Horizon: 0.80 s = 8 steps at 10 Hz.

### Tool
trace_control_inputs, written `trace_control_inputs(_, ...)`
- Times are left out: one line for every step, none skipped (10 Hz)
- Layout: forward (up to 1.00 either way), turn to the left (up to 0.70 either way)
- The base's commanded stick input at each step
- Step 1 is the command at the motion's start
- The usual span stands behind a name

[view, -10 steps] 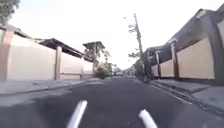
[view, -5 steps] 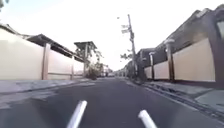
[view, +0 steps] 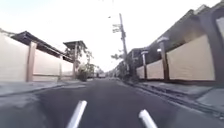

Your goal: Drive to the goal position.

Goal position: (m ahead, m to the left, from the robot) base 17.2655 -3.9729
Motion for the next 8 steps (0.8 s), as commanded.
trace_control_inputs(0.85,0.00)
trace_control_inputs(0.85,0.00)
trace_control_inputs(0.85,0.00)
trace_control_inputs(0.85,0.00)
trace_control_inputs(0.85,0.00)
trace_control_inputs(0.85,0.00)
trace_control_inputs(0.85,0.00)
trace_control_inputs(0.85,0.00)
